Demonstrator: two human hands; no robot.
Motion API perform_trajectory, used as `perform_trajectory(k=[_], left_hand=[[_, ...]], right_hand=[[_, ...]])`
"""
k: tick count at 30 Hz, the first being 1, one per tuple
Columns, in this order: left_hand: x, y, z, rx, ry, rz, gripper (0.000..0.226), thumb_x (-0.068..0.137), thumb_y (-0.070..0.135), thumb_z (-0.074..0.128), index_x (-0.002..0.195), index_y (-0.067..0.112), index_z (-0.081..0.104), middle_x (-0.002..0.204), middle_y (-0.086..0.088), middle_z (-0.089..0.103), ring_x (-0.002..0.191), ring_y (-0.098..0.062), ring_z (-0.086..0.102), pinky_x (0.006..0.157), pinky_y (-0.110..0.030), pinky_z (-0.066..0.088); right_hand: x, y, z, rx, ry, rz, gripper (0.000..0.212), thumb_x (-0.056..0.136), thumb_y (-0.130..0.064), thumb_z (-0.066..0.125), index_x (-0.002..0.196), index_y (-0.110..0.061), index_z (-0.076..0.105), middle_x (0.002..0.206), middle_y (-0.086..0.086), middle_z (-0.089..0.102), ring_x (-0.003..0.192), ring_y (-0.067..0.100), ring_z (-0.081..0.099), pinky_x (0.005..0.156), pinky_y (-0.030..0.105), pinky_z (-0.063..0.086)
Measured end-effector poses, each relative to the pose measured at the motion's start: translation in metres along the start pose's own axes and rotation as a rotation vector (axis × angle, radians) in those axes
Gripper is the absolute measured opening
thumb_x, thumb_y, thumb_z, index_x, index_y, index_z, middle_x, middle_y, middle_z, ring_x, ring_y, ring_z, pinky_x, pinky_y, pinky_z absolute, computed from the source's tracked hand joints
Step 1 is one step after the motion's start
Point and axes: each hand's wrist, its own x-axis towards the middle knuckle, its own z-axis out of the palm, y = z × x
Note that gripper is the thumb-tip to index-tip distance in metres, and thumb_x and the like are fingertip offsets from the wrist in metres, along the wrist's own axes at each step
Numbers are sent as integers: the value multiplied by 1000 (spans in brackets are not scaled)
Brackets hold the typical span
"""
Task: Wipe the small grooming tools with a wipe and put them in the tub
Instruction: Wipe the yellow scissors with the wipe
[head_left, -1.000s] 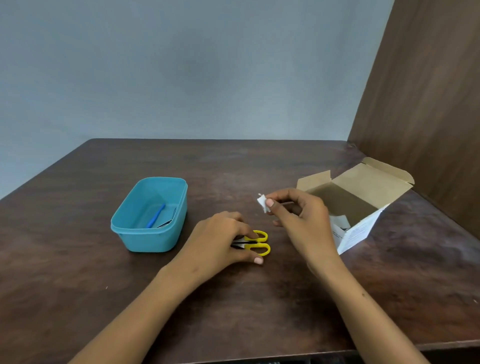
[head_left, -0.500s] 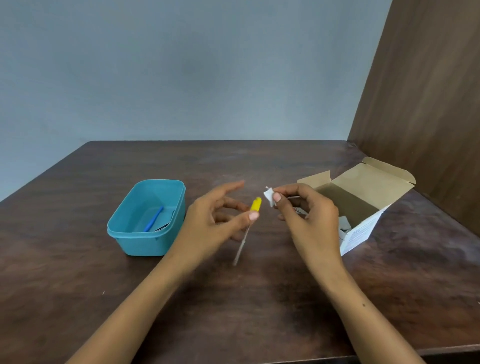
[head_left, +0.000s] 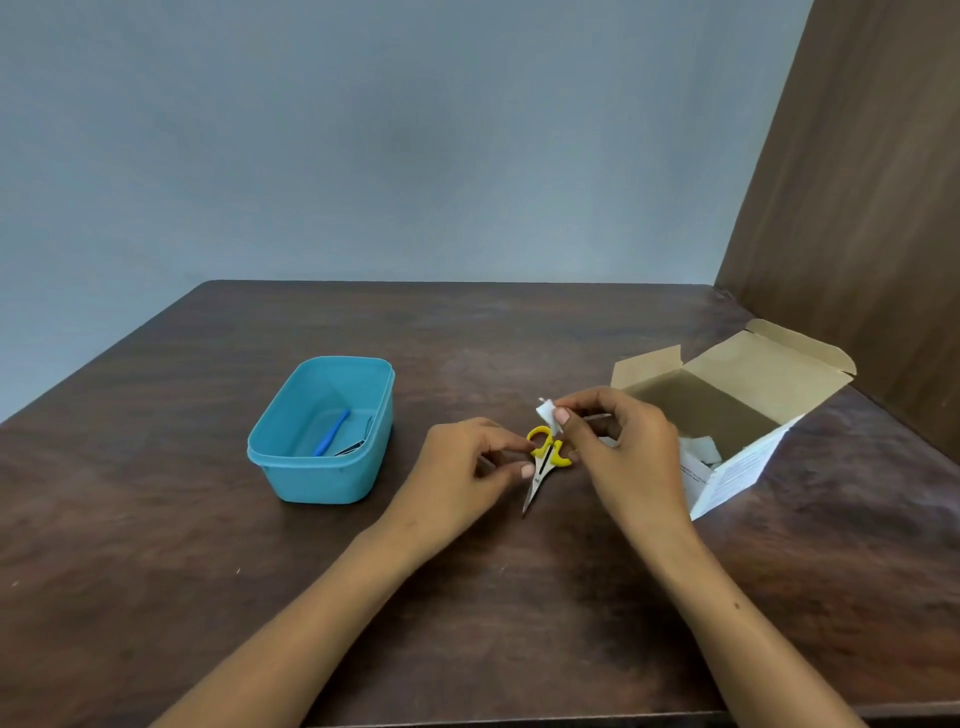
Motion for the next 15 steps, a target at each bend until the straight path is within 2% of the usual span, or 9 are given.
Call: perform_trajectory(k=[3, 6, 8, 13, 15], left_hand=[[2, -2, 4, 109, -87, 84, 26, 85, 13, 65, 109, 23, 71, 114, 1, 63, 96, -9, 61, 81, -12, 45], [3, -3, 7, 206, -170, 124, 30, 89, 9, 57, 108, 27, 71, 116, -1, 57, 107, -14, 52, 90, -31, 46], [4, -2, 6, 227, -193, 130, 27, 89, 10, 58, 105, 27, 72, 116, -1, 55, 108, -14, 50, 90, -35, 45], [5, -5, -5, 339, -155, 270, 11, 84, 25, 66, 93, 30, 71, 123, 4, 54, 116, -12, 45, 92, -30, 43], [3, -5, -6, 355, -174, 264, 9, 85, 27, 64, 94, 28, 67, 123, 6, 54, 117, -9, 44, 93, -26, 40]], right_hand=[[0, -1, -1, -19, 10, -10, 21, 83, -12, 68, 71, -29, 65, 62, -27, 65, 65, 1, 65, 65, 29, 55], [0, -1, -1, -29, 17, -7, 24, 82, -12, 69, 70, -32, 64, 61, -27, 65, 67, 1, 65, 66, 30, 56], [-1, -2, -1, -36, 18, -14, 26, 82, -11, 69, 69, -33, 63, 60, -22, 65, 66, 1, 65, 65, 29, 55], [-2, -1, -2, -8, 12, -6, 23, 82, -10, 69, 71, -30, 65, 63, -16, 66, 68, 7, 65, 68, 40, 57], [-3, -2, -2, 0, 12, -3, 22, 82, -11, 69, 72, -30, 66, 65, -16, 67, 71, 8, 66, 69, 43, 57]])
